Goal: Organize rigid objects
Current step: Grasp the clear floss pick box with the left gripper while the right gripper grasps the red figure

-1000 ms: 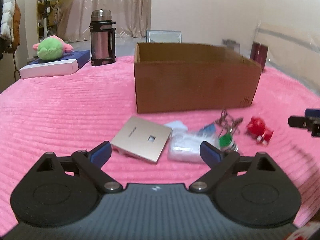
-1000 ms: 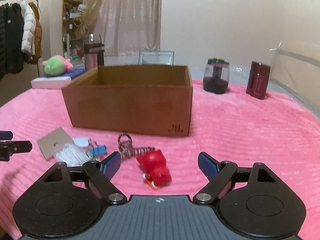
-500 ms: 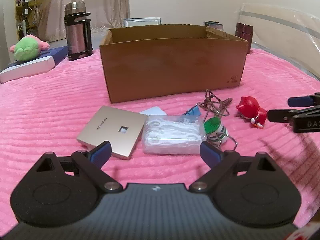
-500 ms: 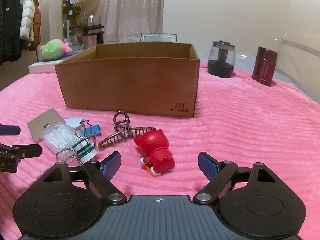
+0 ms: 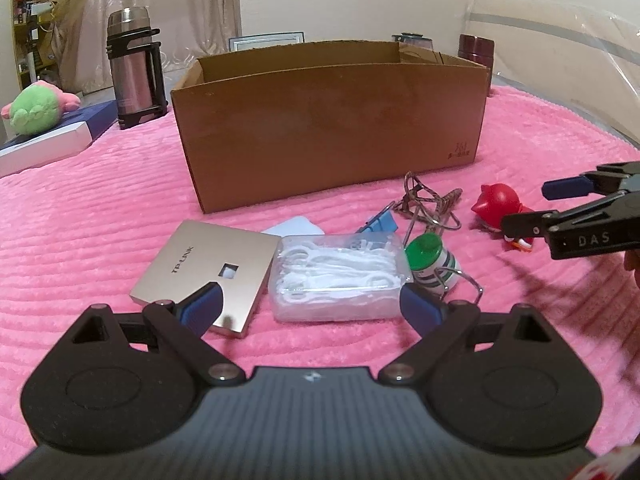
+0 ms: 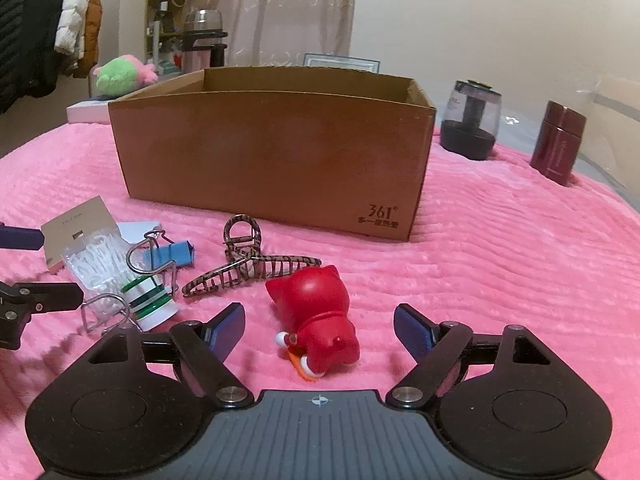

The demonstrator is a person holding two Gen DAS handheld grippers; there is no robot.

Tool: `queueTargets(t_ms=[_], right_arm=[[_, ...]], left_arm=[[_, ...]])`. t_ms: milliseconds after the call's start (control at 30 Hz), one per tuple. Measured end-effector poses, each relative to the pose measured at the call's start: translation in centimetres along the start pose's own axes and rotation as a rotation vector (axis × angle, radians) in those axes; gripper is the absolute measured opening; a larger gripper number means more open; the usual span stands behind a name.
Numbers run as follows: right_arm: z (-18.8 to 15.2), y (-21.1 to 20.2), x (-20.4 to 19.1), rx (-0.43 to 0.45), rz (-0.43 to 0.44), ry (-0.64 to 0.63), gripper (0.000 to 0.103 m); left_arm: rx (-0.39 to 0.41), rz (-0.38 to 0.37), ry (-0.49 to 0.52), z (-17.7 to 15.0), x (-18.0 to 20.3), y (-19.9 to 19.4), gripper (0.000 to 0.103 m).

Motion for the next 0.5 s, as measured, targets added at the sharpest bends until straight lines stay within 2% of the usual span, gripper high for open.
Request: queueTargets(t_ms=[500], right_arm=[[0.6,2.9,0.5,-0.049,0.037,-0.059,0.053]], left_arm=[[-0.013,-0.016,0.02,1.0,1.2,1.3,0.093]])
Point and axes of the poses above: each gripper's, at about its wrist camera, not at the fingertips, and y roughly the way its jaws point, x to its right, z to its top, the point moved 6 cm from there along y, roughly the way its jaws point, and after that the axes turned 9 degrees about -x, right-handed, at the moved point
